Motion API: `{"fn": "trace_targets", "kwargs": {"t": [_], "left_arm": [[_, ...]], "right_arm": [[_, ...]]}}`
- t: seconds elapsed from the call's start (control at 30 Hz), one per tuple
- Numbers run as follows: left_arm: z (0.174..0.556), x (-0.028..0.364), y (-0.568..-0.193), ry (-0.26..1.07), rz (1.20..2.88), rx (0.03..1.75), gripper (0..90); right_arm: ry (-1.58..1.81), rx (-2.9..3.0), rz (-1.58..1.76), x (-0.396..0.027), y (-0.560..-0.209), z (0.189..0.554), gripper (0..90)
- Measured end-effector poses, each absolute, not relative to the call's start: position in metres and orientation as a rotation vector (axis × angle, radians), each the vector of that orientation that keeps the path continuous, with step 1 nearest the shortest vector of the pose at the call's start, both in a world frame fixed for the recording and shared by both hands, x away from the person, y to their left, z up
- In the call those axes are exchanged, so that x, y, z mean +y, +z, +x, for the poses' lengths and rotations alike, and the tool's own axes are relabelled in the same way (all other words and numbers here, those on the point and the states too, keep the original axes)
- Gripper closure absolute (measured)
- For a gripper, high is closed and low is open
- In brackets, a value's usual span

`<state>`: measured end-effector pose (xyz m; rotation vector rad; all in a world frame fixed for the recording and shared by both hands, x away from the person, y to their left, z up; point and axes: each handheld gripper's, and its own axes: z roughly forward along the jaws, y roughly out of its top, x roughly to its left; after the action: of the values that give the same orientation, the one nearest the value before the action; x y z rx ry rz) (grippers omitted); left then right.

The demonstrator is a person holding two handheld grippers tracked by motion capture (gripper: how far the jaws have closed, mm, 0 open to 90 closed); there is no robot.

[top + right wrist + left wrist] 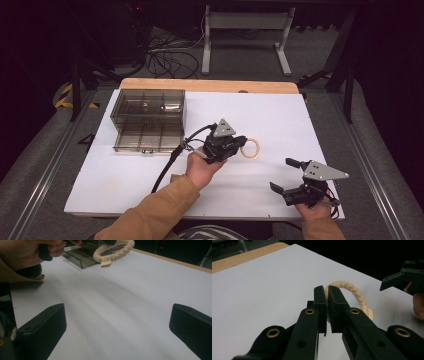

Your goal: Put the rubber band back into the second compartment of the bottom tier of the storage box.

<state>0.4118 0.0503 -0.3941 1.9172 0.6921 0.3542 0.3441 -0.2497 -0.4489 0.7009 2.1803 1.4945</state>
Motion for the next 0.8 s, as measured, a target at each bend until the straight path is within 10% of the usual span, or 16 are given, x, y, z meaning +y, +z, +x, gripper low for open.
{"fn": "trace_targets", "kwargs": {"t": [0.8], "left_arm": [[0.399,0.132,-0.382,0.482,1.846,0.806,85.9]], "right_arm": [[1.495,2.199,0.689,-0.244,-0.45,0.349,1.7]]}}
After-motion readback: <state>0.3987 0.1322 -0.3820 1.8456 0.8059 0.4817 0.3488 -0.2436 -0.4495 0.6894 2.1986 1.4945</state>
